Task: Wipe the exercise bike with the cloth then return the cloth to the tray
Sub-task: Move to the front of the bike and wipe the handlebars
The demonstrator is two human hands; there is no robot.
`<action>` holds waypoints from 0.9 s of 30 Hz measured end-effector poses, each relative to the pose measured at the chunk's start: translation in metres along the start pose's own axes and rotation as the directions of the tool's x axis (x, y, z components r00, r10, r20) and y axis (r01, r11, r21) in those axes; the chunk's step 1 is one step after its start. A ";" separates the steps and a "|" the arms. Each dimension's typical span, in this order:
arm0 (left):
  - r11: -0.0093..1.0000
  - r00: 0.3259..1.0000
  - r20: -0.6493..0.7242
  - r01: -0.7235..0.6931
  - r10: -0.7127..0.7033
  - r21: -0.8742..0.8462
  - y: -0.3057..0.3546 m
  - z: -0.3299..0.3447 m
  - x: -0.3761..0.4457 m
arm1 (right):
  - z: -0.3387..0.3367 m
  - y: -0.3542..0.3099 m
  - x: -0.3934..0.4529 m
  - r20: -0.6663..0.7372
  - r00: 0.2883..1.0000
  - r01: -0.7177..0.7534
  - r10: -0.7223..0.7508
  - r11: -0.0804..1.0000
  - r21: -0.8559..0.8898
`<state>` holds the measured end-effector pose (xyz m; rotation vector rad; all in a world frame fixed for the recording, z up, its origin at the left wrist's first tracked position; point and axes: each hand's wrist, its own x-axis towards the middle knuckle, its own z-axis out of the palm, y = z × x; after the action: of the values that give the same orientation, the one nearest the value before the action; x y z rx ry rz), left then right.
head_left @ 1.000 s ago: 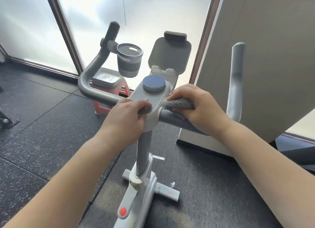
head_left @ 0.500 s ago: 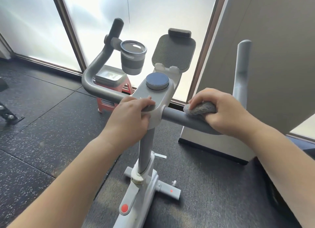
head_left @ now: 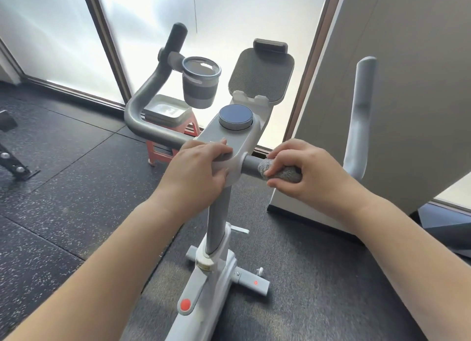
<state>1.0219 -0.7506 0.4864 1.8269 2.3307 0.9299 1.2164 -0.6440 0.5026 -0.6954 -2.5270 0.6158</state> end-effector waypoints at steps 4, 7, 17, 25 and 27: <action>1.000 1.000 -0.007 -0.003 0.003 0.004 0.000 0.000 0.000 | 0.005 -0.012 0.010 -0.101 0.995 0.037 -0.028 0.995 0.088; 1.000 1.000 -0.020 -0.004 0.004 0.009 0.000 0.001 0.001 | 0.023 -0.017 0.020 -0.015 0.998 0.058 -0.057 0.998 0.007; 0.999 0.997 -0.062 0.040 -0.040 0.001 0.004 0.003 0.000 | 0.027 -0.004 0.003 -0.079 0.988 0.121 -0.130 0.986 -0.118; 0.999 0.995 -0.091 -0.049 0.049 0.010 0.026 0.012 -0.001 | -0.002 0.016 -0.027 -0.091 0.986 0.136 -0.141 0.989 -0.056; 0.998 0.995 -0.068 -0.066 0.067 0.008 0.034 0.016 0.000 | -0.010 0.022 -0.034 -0.069 0.988 0.134 -0.137 0.990 -0.052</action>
<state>1.0572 -0.7392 0.4892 1.9156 2.3265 1.0100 1.2563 -0.6435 0.4895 -0.5461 -2.5036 0.4774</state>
